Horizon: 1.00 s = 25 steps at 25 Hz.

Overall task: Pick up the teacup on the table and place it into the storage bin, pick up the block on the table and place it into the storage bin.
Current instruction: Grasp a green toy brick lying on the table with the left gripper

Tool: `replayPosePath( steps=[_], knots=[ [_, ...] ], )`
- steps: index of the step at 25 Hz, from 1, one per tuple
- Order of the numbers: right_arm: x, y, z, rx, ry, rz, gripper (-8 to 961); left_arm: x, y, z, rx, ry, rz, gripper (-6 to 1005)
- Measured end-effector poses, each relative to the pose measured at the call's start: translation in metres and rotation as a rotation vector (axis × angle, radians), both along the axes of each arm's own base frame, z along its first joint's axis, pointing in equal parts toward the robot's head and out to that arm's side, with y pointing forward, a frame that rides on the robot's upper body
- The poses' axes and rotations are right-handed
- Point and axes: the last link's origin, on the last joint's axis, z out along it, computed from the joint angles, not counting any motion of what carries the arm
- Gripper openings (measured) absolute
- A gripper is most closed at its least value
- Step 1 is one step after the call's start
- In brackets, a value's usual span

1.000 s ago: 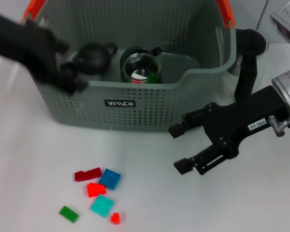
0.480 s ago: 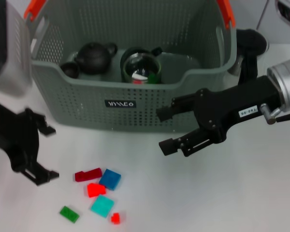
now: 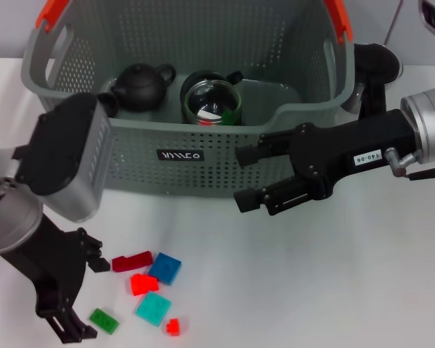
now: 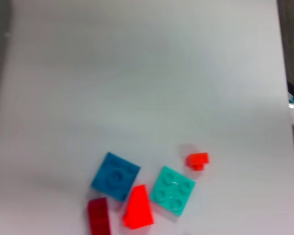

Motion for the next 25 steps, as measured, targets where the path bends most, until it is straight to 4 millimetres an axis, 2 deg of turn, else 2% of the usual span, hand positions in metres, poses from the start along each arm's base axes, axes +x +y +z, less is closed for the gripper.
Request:
replayPosePath(
  steps=[10,18,25],
  knots=[
    [0.004,0.004,0.002,0.030,0.016,-0.039,944,-0.003,-0.002,-0.028,-0.109,0.043,-0.078,950],
    [0.006,0.006,0.003,0.047,0.034,-0.055,944,-0.007,0.002,-0.035,-0.118,0.037,-0.121,930],
    [0.011,0.007,0.002,0.060,0.041,-0.081,945,-0.014,0.002,-0.041,-0.131,0.020,-0.158,866]
  ],
)
